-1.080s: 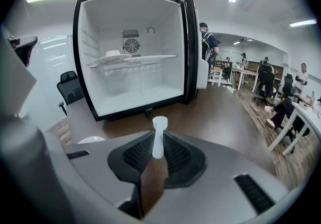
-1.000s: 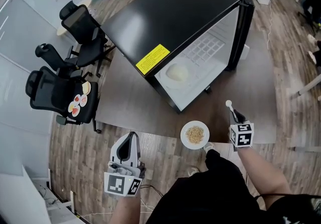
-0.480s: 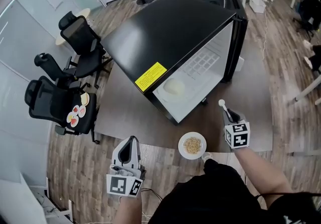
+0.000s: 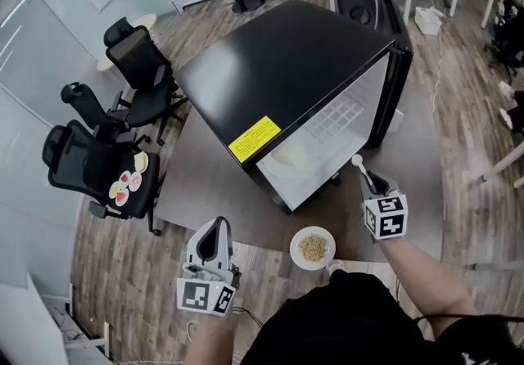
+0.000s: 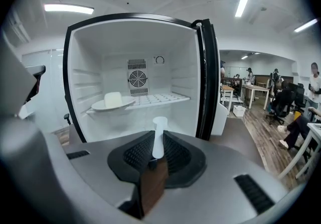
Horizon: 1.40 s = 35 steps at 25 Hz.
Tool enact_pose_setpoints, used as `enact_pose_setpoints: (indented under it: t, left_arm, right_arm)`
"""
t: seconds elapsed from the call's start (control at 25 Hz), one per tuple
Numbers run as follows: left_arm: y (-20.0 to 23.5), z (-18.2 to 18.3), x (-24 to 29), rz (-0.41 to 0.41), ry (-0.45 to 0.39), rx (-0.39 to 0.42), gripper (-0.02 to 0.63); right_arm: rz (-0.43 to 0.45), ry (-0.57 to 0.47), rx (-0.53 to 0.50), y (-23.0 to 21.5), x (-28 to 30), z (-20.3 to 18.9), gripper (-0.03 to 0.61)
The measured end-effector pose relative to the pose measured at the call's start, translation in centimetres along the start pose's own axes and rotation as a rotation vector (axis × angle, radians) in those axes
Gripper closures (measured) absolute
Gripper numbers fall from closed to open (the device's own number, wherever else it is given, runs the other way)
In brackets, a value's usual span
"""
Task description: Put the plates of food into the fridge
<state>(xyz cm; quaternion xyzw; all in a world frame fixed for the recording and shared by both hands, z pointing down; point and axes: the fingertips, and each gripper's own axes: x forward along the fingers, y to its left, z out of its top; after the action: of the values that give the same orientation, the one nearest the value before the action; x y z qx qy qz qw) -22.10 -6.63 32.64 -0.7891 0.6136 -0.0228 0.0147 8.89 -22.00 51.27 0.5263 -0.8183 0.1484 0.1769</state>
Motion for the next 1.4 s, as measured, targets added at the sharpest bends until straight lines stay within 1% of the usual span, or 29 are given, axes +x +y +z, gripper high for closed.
enact_pose_setpoints:
  t: [0.32,0.52,0.68,0.96,1.4]
  left_arm:
    - [1.2,1.4,2.0,0.031,-0.022,0.004,0.611]
    - [1.6,1.1,3.2,0.045,-0.021,0.002,0.611]
    - [1.7,0.4,4.4,0.053,-0.014,-0.003,0.611]
    - [2.9,0.7,6.0,0.084,-0.013,0.000,0.611]
    - [4.0,-0.2,7.7,0.105,0.021,-0.008,0.611]
  right_arm:
    - [0.026,-0.041,-0.010,0.1,1.8,4.0,0.522]
    - [0.044,-0.058,-0.016,0.1,3.0,5.7,0.522]
    - [0.059,-0.065,-0.024,0.0,4.3,6.4,0.522]
    - [0.087,-0.071,-0.038,0.3,6.7,8.1,0.522]
    - [0.118,-0.059,-0.048,0.6,10.5,9.4,0.522]
